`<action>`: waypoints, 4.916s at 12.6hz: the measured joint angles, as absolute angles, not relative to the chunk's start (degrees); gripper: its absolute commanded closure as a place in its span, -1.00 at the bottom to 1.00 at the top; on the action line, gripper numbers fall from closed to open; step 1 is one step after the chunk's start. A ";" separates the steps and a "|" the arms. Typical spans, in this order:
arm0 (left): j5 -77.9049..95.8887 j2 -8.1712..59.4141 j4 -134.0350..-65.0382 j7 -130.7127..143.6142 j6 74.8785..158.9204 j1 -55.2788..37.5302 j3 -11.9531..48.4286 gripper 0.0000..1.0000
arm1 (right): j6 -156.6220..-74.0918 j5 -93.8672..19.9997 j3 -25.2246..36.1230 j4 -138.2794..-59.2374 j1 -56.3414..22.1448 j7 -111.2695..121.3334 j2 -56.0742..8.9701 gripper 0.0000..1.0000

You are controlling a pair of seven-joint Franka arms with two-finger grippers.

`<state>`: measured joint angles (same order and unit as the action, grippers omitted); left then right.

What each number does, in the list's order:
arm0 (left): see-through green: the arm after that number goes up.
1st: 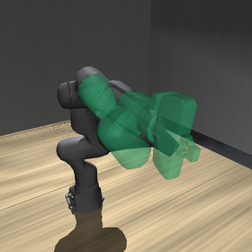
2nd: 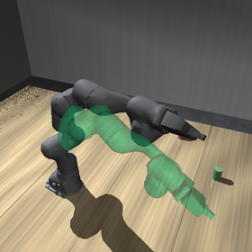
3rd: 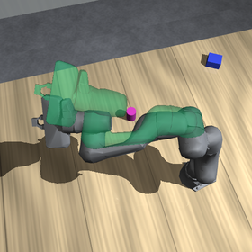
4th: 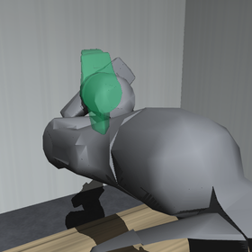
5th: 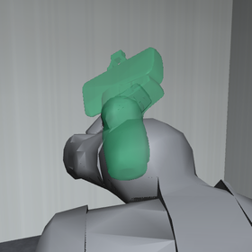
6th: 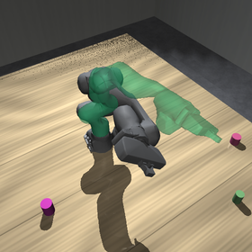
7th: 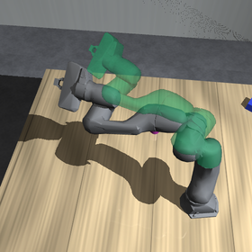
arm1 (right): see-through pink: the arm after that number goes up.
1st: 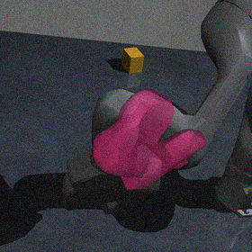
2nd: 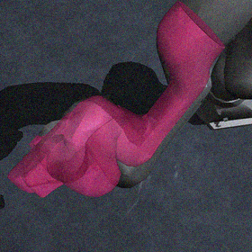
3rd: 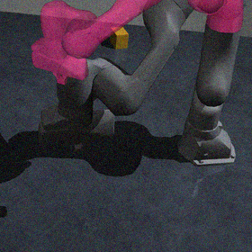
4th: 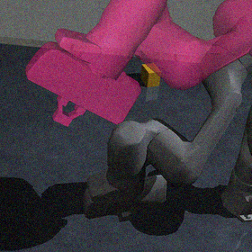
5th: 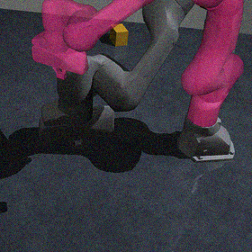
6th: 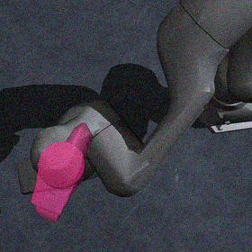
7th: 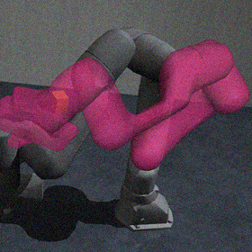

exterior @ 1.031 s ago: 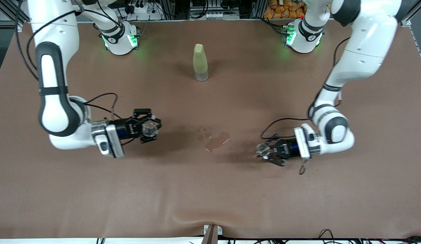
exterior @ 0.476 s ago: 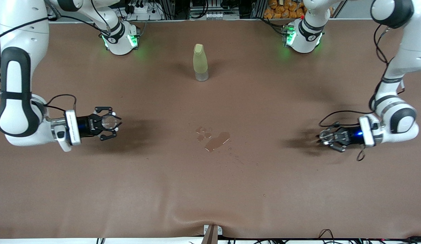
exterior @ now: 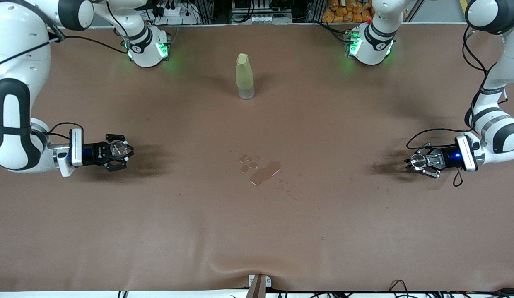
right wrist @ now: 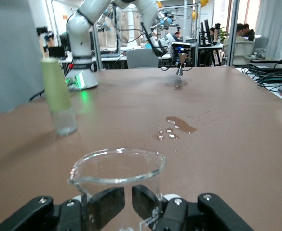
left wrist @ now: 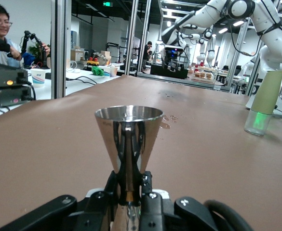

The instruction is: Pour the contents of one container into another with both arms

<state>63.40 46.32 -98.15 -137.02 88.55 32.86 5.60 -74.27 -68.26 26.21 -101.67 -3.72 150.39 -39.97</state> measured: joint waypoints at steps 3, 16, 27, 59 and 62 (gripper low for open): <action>62.98 47.49 -98.15 -136.25 88.59 33.30 5.56 1.00 | -74.33 -67.79 26.19 -101.72 -1.43 157.34 -42.97 1.00; 61.02 51.80 -96.19 -138.66 89.21 33.56 5.87 0.58 | -83.97 -71.14 20.69 -100.95 -1.42 159.93 -52.07 1.00; 61.02 51.81 -96.07 -138.61 89.21 33.75 5.85 -1.00 | -84.95 -70.62 23.53 -100.61 -1.18 157.89 -52.24 -1.00; 11.52 18.18 -83.47 -35.26 101.34 21.40 8.04 -1.00 | -73.57 -7.97 18.25 -82.30 -11.32 21.11 -2.68 -1.00; 5.10 14.18 -83.41 -21.45 99.93 18.14 10.91 -1.00 | -73.48 -5.56 12.03 -82.49 -7.92 15.64 -2.30 -1.00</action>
<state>5.10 14.18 -83.41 -21.45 99.93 18.14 10.91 -73.48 -5.56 12.03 -82.49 -7.92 15.64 -2.30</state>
